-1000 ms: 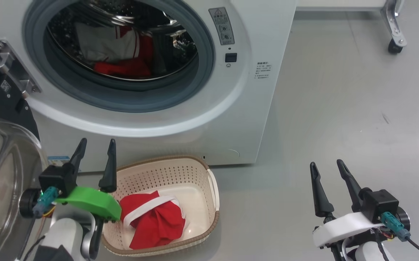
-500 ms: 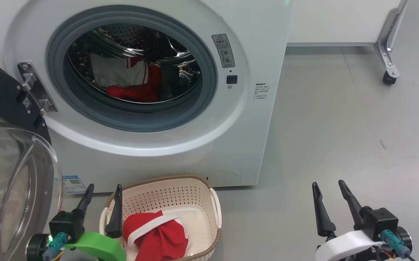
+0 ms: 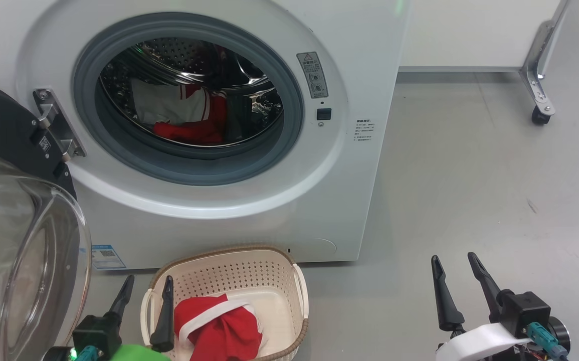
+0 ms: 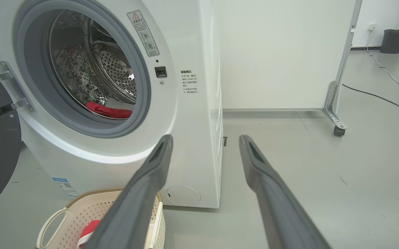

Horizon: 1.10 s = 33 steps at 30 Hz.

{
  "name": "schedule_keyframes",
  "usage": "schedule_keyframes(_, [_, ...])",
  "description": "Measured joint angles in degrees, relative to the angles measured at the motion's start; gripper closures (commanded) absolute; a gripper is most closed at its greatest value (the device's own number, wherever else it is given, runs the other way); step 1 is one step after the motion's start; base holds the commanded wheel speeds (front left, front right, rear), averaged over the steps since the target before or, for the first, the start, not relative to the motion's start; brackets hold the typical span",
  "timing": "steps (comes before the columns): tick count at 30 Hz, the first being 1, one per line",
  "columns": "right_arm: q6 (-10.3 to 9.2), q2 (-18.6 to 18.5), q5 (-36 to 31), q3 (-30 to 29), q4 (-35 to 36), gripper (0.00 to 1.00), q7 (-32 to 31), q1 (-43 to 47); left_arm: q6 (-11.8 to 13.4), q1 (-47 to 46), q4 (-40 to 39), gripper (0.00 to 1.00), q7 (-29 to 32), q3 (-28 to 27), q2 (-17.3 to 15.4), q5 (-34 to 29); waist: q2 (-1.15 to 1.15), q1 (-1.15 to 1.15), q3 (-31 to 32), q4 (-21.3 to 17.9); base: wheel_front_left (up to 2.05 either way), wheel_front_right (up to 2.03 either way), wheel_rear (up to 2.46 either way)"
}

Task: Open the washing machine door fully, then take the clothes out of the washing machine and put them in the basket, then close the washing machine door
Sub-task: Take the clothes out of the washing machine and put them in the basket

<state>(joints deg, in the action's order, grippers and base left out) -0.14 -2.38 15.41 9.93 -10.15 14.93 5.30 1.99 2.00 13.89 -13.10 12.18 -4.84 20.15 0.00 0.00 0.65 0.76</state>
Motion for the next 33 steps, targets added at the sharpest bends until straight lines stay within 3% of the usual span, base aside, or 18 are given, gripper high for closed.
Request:
schedule_keyframes(22, [0.02,0.03,-0.43,0.38,0.33,0.00,0.00,1.08,1.34,3.08,-6.23,0.00,3.16,0.75,-0.16,-0.18,0.00,0.00,-0.15,0.22,0.00,0.00,0.00])
schedule_keyframes(33, [0.01,0.04,-0.96,1.08,2.33,0.00,0.00,0.93,1.72,2.20,-7.99,0.00,5.44,1.08,-0.25,-0.18,0.00,0.00,-3.56,-0.26,0.00,0.00,0.00])
